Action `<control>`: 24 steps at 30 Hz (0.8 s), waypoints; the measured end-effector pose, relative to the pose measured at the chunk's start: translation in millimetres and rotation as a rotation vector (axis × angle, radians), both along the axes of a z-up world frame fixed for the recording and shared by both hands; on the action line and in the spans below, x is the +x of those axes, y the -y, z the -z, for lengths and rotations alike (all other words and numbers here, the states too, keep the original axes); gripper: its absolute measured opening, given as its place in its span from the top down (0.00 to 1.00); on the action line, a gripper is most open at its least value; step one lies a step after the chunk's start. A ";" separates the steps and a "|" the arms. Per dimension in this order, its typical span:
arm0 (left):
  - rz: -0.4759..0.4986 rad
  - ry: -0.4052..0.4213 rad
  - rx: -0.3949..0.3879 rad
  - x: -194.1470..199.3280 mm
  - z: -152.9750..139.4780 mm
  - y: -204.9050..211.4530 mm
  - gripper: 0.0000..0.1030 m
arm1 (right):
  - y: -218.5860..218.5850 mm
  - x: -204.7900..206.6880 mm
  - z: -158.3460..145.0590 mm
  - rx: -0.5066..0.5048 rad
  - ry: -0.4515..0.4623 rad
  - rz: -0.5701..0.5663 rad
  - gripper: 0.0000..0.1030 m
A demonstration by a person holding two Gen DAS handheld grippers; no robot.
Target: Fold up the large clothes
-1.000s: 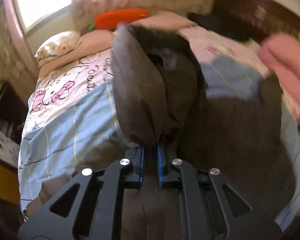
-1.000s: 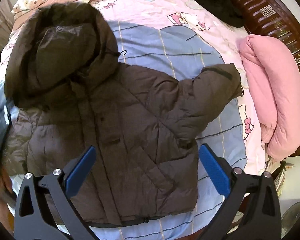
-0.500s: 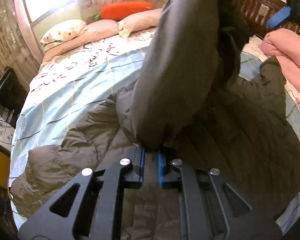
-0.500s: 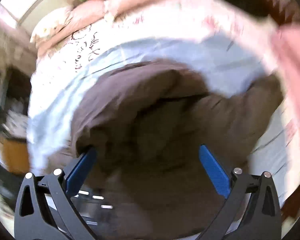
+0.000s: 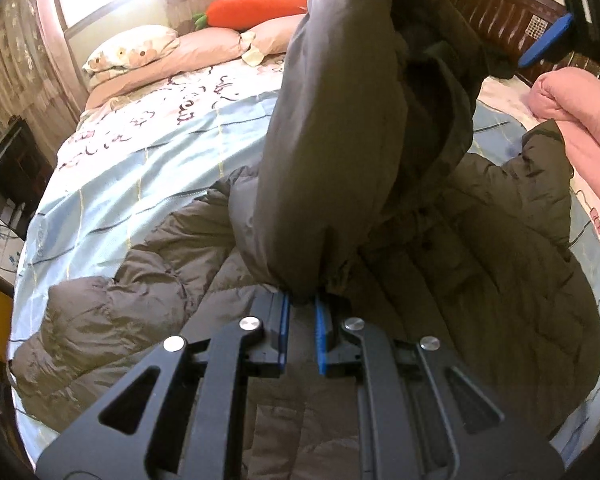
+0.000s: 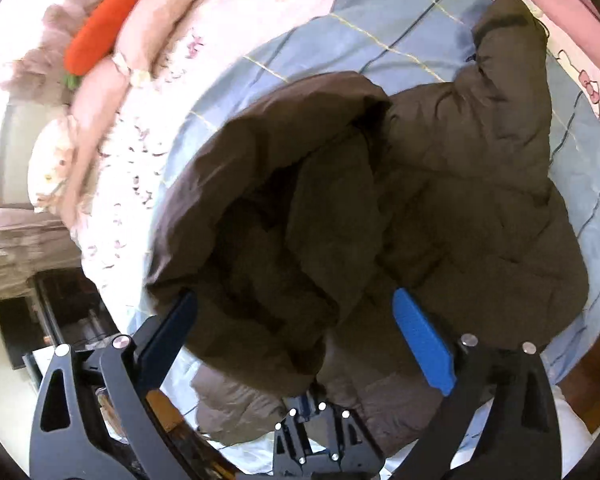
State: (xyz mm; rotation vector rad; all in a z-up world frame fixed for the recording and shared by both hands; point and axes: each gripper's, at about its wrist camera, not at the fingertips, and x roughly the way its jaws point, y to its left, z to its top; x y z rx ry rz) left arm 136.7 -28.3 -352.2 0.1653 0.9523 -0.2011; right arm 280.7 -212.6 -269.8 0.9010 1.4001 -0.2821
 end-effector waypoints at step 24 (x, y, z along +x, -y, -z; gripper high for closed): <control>-0.107 -0.029 -0.122 -6.0 -0.3 -20.4 0.87 | -4.6 -95.6 -31.4 -0.090 0.181 -0.198 0.87</control>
